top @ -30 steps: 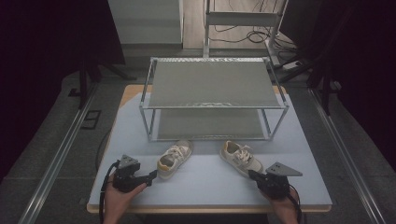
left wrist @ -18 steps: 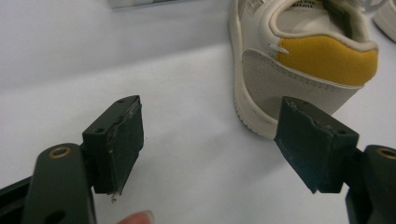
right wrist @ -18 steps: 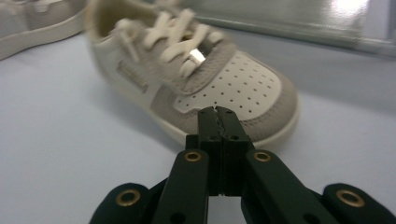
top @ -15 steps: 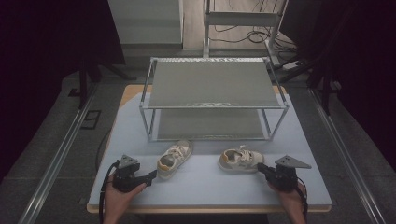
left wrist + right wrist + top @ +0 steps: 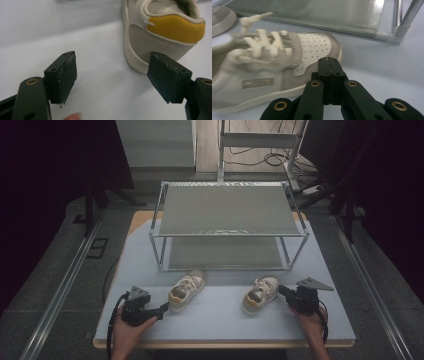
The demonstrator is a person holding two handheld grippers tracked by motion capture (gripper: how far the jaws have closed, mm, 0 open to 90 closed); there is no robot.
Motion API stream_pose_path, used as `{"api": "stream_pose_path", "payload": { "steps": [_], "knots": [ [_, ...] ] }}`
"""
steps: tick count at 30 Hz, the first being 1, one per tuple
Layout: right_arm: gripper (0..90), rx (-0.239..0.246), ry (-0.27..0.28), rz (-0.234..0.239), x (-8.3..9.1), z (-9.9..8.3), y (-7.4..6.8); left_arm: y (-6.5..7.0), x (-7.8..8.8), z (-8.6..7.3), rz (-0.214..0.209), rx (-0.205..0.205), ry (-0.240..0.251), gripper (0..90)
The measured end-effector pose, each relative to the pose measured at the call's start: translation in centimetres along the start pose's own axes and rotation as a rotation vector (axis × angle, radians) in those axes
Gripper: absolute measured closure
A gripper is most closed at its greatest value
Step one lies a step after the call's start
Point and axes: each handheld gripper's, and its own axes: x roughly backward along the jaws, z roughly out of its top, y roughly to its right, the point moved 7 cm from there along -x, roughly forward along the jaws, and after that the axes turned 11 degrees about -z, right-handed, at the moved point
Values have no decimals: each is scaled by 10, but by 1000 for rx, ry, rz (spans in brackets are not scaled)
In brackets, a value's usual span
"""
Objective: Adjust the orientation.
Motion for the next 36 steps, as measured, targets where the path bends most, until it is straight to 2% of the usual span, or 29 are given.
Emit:
{"api": "stream_pose_path", "payload": {
  "steps": [2,4,5,6,7,8,13,14,15,16,17,18,21,27,33,36],
  "knots": [
    [896,7,7,7,5,1,-3,0,0,0,-1,1,2,235],
    [896,23,29,24,17,2,-15,0,1,0,-1,4,5,235],
    [896,33,40,36,24,3,-22,0,2,0,-2,3,6,235],
    [896,58,63,63,37,5,-37,-1,2,0,-2,5,7,235],
    [896,58,63,63,37,5,-37,-1,2,0,-2,5,7,235],
    [896,73,81,100,47,7,-53,-1,2,1,-2,6,10,235],
    [896,95,84,190,47,8,-90,1,4,2,-5,0,14,235],
    [896,95,84,190,47,8,-90,1,4,2,-5,0,14,235],
    [895,113,80,216,42,8,-105,1,4,2,-6,2,13,235],
    [895,113,80,216,42,8,-105,1,4,2,-6,2,13,235],
    [896,129,65,216,36,7,-116,0,3,1,-5,3,10,235],
    [896,129,65,216,36,7,-116,0,3,1,-5,3,10,235],
    [895,128,59,209,24,7,-129,0,2,0,-2,1,5,235],
    [895,127,63,206,18,6,-139,1,0,0,-5,-4,-1,235],
    [895,147,53,164,14,3,-138,2,-1,0,-6,-7,-4,235],
    [895,149,53,160,14,2,-137,2,-2,-1,-7,-5,-4,235]
  ]
}}
